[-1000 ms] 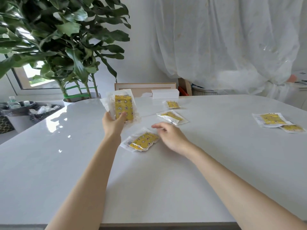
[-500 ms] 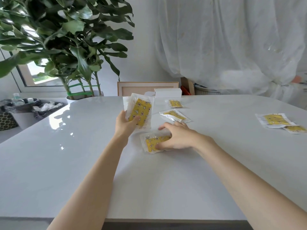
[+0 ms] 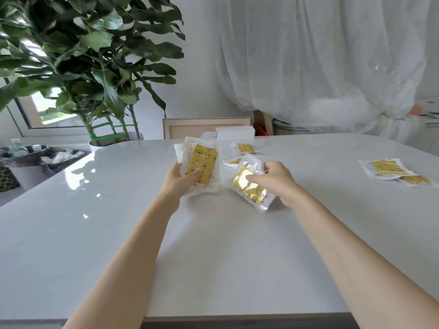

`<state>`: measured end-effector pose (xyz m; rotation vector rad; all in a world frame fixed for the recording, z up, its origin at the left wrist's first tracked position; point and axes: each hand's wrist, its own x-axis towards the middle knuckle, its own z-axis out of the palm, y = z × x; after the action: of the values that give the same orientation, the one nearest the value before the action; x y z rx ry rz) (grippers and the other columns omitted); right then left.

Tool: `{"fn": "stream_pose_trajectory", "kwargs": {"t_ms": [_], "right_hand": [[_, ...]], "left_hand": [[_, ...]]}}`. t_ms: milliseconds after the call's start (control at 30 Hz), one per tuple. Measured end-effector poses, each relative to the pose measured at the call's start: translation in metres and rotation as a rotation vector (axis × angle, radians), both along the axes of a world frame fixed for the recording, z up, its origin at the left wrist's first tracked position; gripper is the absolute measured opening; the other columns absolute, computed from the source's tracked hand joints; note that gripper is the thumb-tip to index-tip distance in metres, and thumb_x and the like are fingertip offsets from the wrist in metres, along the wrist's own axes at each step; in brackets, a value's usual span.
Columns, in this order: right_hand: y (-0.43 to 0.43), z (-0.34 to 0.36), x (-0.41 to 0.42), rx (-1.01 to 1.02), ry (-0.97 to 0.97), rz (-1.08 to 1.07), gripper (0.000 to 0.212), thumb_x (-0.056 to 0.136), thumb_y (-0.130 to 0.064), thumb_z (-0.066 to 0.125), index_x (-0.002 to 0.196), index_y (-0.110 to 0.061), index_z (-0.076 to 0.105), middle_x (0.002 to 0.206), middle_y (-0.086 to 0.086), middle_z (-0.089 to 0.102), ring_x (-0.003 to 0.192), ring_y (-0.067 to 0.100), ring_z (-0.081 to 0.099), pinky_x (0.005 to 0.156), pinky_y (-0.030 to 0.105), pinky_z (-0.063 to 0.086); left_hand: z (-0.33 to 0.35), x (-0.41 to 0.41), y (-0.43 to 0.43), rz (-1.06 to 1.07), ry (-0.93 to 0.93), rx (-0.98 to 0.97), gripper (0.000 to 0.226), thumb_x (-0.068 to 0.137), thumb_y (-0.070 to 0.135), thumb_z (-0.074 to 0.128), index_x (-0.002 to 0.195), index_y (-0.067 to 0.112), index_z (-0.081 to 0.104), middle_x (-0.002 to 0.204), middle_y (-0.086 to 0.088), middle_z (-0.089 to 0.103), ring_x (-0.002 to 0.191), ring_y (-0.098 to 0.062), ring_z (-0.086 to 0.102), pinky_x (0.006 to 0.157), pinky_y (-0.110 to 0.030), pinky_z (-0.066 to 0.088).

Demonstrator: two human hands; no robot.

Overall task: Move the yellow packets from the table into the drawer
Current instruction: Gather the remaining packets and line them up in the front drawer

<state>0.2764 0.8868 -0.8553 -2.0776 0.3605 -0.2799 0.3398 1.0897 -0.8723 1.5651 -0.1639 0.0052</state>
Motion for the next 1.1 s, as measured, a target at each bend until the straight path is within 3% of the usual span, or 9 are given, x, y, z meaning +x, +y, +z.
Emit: {"fn": "stream_pose_trajectory", "kwargs": {"t_ms": [67, 133, 233, 400, 533, 667, 800, 933, 1100], "right_hand": [[0.002, -0.004, 0.002, 0.094, -0.142, -0.18, 0.022, 0.083, -0.024, 0.065, 0.082, -0.013, 0.046, 0.082, 0.001, 0.051, 0.081, 0.026, 0.052, 0.062, 0.029, 0.039], [0.009, -0.007, 0.003, 0.06, -0.21, -0.244, 0.02, 0.088, -0.023, 0.057, 0.092, -0.011, 0.042, 0.088, 0.004, 0.053, 0.085, 0.031, 0.054, 0.067, 0.033, 0.042], [0.024, -0.011, 0.003, -0.039, -0.313, -0.225, 0.014, 0.093, -0.016, 0.048, 0.091, -0.01, 0.035, 0.074, 0.001, 0.045, 0.074, 0.03, 0.05, 0.061, 0.032, 0.038], [0.035, -0.019, 0.003, -0.203, -0.494, -0.159, 0.019, 0.098, -0.015, 0.046, 0.087, -0.012, 0.031, 0.066, -0.003, 0.039, 0.056, 0.009, 0.04, 0.045, 0.023, 0.024], [0.034, -0.02, -0.003, -0.293, -0.581, -0.089, 0.021, 0.098, -0.015, 0.048, 0.087, -0.011, 0.031, 0.061, -0.005, 0.038, 0.052, 0.007, 0.041, 0.042, 0.015, 0.033], [0.029, -0.021, -0.002, -0.108, -0.637, -0.162, 0.025, 0.094, -0.01, 0.051, 0.081, -0.012, 0.03, 0.061, -0.003, 0.033, 0.05, 0.012, 0.034, 0.043, 0.018, 0.029], [0.024, -0.024, 0.0, 0.139, -0.613, -0.255, 0.032, 0.085, -0.011, 0.058, 0.071, -0.022, 0.03, 0.06, 0.0, 0.037, 0.051, 0.015, 0.034, 0.043, 0.018, 0.027], [0.019, -0.032, -0.008, 0.051, -0.525, -0.202, 0.03, 0.083, -0.011, 0.061, 0.073, -0.02, 0.033, 0.06, -0.003, 0.038, 0.052, 0.013, 0.035, 0.045, 0.018, 0.029], [0.011, -0.023, -0.02, -0.16, -0.362, -0.264, 0.031, 0.082, -0.017, 0.062, 0.102, -0.018, 0.039, 0.072, -0.005, 0.051, 0.068, 0.021, 0.048, 0.055, 0.032, 0.035]], "left_hand": [[0.0, -0.002, -0.003, -0.044, 0.016, -0.045, 0.021, 0.09, 0.012, 0.063, 0.107, 0.018, 0.054, 0.103, -0.003, 0.066, 0.092, -0.022, 0.066, 0.089, -0.038, 0.053], [0.0, -0.005, -0.009, -0.1, 0.008, -0.036, 0.019, 0.091, 0.011, 0.061, 0.108, 0.019, 0.054, 0.103, -0.003, 0.066, 0.09, -0.02, 0.066, 0.088, -0.036, 0.053], [-0.004, -0.011, -0.019, -0.198, -0.059, 0.065, 0.032, 0.092, 0.009, 0.059, 0.124, 0.013, 0.052, 0.116, -0.006, 0.065, 0.103, -0.024, 0.064, 0.092, -0.039, 0.052], [-0.006, -0.016, -0.031, -0.303, -0.215, 0.191, 0.037, 0.095, 0.005, 0.052, 0.13, 0.017, 0.046, 0.12, 0.001, 0.064, 0.107, -0.014, 0.063, 0.088, -0.026, 0.053], [-0.006, -0.015, -0.032, -0.288, -0.267, 0.209, 0.038, 0.091, 0.009, 0.059, 0.128, 0.016, 0.051, 0.116, 0.002, 0.067, 0.103, -0.011, 0.066, 0.08, -0.019, 0.055], [-0.005, -0.013, -0.031, -0.157, -0.288, 0.177, 0.038, 0.087, 0.01, 0.065, 0.124, 0.013, 0.055, 0.112, 0.002, 0.068, 0.095, -0.006, 0.066, 0.07, -0.011, 0.053], [-0.005, -0.009, -0.027, -0.049, -0.292, 0.151, 0.04, 0.084, 0.011, 0.069, 0.121, 0.017, 0.056, 0.108, 0.005, 0.067, 0.093, -0.006, 0.065, 0.071, -0.015, 0.054], [-0.011, -0.005, -0.023, -0.105, -0.255, 0.226, 0.041, 0.084, 0.012, 0.07, 0.122, 0.018, 0.055, 0.11, 0.003, 0.067, 0.099, -0.013, 0.066, 0.084, -0.031, 0.055], [-0.016, -0.005, -0.024, -0.12, -0.228, 0.272, 0.035, 0.084, 0.016, 0.069, 0.117, 0.017, 0.058, 0.109, 0.003, 0.069, 0.098, -0.014, 0.066, 0.087, -0.032, 0.054]]}}
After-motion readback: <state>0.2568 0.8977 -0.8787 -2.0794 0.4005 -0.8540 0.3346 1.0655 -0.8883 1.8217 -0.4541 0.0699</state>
